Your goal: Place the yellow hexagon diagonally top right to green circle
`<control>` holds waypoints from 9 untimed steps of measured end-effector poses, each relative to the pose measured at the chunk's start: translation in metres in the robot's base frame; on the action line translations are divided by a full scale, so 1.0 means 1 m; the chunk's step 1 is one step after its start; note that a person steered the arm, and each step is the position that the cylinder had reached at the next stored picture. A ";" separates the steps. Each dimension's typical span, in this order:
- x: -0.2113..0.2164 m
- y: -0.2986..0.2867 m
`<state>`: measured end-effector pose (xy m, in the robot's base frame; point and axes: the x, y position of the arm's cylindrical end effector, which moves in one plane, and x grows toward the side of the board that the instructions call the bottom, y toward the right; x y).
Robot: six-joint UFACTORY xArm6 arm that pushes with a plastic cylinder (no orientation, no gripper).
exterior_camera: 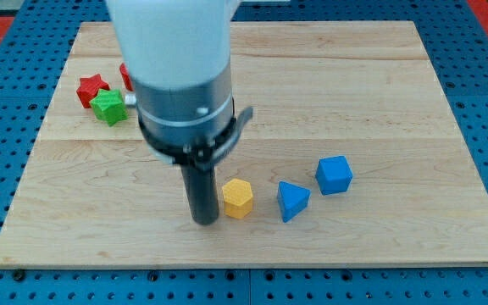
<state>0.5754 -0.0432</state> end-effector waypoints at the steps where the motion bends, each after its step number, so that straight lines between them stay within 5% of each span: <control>1: 0.003 0.053; 5: -0.097 -0.015; 6: -0.063 -0.018; 7: -0.083 -0.056; 9: -0.149 0.004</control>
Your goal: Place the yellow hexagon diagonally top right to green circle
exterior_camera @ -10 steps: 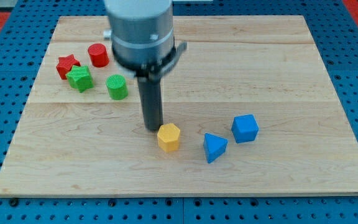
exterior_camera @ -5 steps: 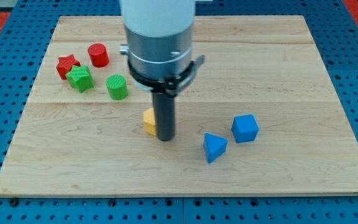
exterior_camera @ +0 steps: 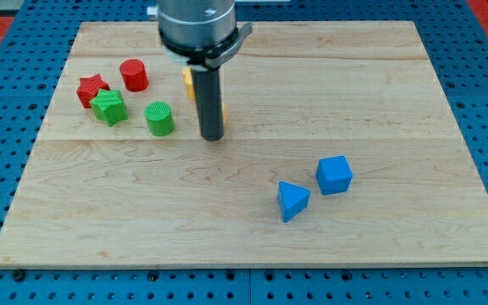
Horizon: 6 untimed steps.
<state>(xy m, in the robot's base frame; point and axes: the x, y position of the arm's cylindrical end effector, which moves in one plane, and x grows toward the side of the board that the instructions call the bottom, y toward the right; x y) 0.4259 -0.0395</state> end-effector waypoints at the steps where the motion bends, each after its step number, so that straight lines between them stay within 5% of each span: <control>1: -0.017 0.018; 6: 0.008 0.016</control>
